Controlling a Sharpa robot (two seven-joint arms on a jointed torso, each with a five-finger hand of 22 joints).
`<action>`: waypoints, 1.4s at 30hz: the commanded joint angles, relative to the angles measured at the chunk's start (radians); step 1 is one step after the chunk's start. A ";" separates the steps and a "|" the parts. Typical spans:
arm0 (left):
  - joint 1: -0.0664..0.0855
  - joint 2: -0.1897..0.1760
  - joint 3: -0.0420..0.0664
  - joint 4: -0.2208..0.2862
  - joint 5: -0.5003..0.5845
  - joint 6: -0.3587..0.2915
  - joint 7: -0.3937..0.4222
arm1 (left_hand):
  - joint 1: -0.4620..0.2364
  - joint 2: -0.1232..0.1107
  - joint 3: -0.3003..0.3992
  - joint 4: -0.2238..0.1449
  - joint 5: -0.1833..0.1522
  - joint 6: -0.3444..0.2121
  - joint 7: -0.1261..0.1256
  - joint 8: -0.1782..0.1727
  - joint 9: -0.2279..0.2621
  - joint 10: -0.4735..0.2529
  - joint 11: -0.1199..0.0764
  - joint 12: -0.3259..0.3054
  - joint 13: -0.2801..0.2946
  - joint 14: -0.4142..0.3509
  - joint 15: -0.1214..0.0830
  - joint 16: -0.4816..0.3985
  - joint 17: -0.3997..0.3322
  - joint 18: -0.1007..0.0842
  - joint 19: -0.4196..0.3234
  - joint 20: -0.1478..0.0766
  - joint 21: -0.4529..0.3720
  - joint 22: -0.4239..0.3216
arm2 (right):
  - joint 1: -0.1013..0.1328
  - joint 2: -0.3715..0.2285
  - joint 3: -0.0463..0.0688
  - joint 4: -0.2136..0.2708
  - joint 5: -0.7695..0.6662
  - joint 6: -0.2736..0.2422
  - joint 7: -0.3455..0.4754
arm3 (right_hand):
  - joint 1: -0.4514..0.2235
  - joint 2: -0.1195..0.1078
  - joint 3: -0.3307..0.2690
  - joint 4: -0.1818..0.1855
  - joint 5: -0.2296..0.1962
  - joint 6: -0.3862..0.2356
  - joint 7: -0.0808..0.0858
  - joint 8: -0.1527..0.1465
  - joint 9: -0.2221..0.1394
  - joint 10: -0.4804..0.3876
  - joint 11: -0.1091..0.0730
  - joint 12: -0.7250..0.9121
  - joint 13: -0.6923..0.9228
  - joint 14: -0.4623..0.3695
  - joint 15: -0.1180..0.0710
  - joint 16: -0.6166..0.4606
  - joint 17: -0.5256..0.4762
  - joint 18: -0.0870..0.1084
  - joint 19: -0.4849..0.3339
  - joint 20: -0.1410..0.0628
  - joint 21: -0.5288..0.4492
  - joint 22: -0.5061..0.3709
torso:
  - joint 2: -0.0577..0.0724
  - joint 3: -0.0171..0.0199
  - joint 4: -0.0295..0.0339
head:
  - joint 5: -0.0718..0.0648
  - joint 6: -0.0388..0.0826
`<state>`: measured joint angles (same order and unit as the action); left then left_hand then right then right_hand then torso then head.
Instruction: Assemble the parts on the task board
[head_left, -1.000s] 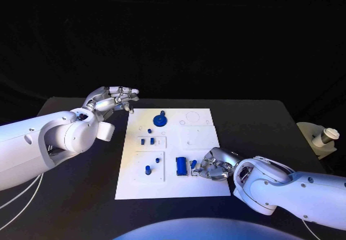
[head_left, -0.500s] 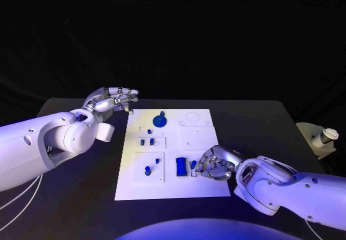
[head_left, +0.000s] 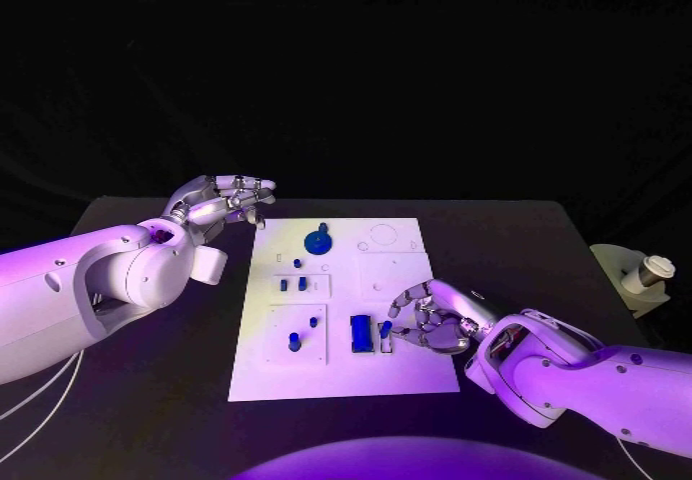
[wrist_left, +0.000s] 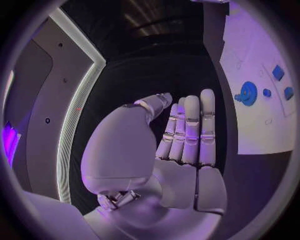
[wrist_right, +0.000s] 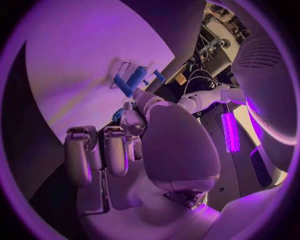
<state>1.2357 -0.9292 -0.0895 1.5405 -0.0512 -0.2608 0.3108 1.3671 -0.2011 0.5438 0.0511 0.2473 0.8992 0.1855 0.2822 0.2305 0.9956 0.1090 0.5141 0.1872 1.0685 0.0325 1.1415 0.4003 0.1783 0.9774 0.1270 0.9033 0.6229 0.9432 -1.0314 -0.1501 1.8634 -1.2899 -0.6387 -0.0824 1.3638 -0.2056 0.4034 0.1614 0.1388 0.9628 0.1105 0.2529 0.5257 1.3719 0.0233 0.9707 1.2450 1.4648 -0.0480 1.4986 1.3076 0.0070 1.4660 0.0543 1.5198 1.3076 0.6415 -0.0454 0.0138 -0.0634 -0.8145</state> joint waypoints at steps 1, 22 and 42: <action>0.000 0.002 0.000 0.002 -0.003 0.015 0.005 | 0.000 0.010 -0.002 0.005 0.000 -0.004 -0.003 0.005 0.001 -0.009 0.000 0.006 0.001 -0.002 0.003 -0.001 -0.001 0.006 0.003 0.004 -0.006 -0.001 | -0.003 0.008 -0.001 -0.006 0.015 -0.035 0.039 | -0.003 0.009 0.008 0.003 -0.007 0.013 0.001 -0.007 -0.004 0.004 0.003 0.007 0.002 0.072 0.005 0.007 0.097 0.003 0.087 0.009 0.005 0.249 | 0.001 0.0006 0.0026 | -0.001 0.000; 0.000 0.001 0.000 0.002 -0.003 0.015 0.003 | 0.001 0.010 -0.001 0.005 0.000 -0.005 -0.003 0.005 0.001 -0.011 0.000 0.008 0.002 -0.002 0.003 -0.001 -0.001 0.006 0.003 0.004 -0.006 -0.001 | -0.008 0.038 -0.001 -0.044 0.021 0.016 0.006 | -0.031 -0.006 0.003 0.015 -0.016 0.017 0.002 -0.019 -0.017 0.002 0.004 0.008 -0.001 0.071 0.006 0.005 0.094 0.004 0.085 0.009 0.000 0.248 | 0.001 0.0006 -0.0006 | 0.007 -0.004; 0.000 0.000 0.000 0.003 -0.003 0.016 0.003 | 0.000 0.011 -0.001 0.006 0.000 -0.005 -0.003 0.005 0.001 -0.011 0.000 0.008 0.002 -0.002 0.003 0.000 -0.001 0.006 0.003 0.004 -0.006 -0.002 | -0.009 0.065 -0.001 -0.066 0.038 -0.048 0.015 | -0.015 0.085 0.078 0.012 -0.080 0.076 -0.026 0.003 -0.018 0.025 -0.018 0.056 0.016 0.076 -0.012 0.012 0.112 -0.001 0.095 -0.004 0.024 0.255 | 0.001 0.0000 0.0015 | 0.008 -0.004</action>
<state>1.2355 -0.9298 -0.0899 1.5411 -0.0512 -0.2600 0.3088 1.3671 -0.2011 0.5437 0.0510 0.2473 0.8992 0.1855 0.2822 0.2305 0.9881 0.1091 0.5188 0.1879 1.0685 0.0325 1.1415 0.4003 0.1783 0.9774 0.1270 0.9033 0.6222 0.9356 -0.9687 -0.1512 1.7990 -1.2557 -0.6728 -0.0726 1.3467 -0.1323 0.4765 0.1737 0.0631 1.0335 0.0846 0.2531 0.5046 1.3883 0.0071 1.0228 1.2603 1.4686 -0.0520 1.5065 1.3074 0.0070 1.4659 0.0542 1.5390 1.3081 0.6427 -0.0453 0.0151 -0.0558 -0.8180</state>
